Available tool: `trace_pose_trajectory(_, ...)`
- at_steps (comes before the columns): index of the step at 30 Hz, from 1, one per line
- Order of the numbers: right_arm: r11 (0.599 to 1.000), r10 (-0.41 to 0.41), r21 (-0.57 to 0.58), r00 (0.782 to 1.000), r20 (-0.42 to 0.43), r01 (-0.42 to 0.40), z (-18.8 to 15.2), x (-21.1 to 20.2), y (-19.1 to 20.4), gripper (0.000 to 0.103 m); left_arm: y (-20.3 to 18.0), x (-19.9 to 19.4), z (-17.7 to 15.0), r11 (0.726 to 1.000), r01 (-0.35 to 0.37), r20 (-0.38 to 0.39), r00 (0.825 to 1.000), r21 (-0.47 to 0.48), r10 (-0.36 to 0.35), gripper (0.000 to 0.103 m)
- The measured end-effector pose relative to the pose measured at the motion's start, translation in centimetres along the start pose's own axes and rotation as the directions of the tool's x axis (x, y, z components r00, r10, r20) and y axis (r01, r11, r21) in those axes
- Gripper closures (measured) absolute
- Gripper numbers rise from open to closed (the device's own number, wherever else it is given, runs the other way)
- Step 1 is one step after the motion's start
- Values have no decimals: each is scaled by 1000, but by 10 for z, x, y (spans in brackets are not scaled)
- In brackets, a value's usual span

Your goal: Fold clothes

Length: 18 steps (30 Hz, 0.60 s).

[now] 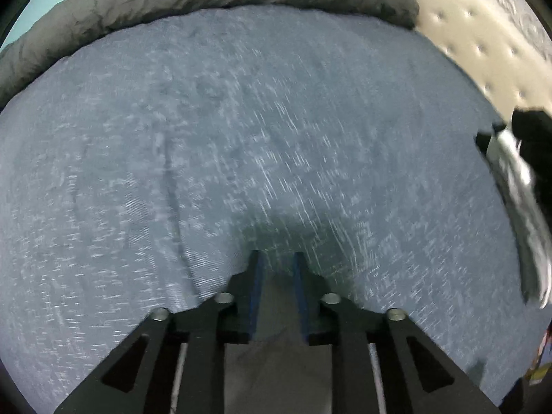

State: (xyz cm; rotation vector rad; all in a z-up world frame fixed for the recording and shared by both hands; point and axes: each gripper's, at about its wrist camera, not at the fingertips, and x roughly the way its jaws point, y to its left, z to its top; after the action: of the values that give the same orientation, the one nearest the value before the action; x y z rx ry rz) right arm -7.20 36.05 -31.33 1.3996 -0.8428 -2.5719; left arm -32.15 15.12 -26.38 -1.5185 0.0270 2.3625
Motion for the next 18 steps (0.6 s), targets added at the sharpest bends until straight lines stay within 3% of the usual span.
trace_pose_trajectory(1,1000,0,4,1000,-2,0,-1,0,-1,101,4,-9,2,1000,11,16,1000,-8,-11,63)
trace_pose_trajectory(8,1000,-8,7,1000,-6,8,-4,-5,-3,101,55,-68,-17,994,79,94,993,-80,-72,57)
trace_pose_trajectory(14,1000,-18,1,1000,-1,18,-5,-12,-1,101,110,-62,-63,979,66,60,997,-192,-55,57)
trace_pose_trajectory(18,999,-37,-23,999,-3,37,-5,-14,2,101,125,-44,-87,971,58,34,998,-232,-51,57)
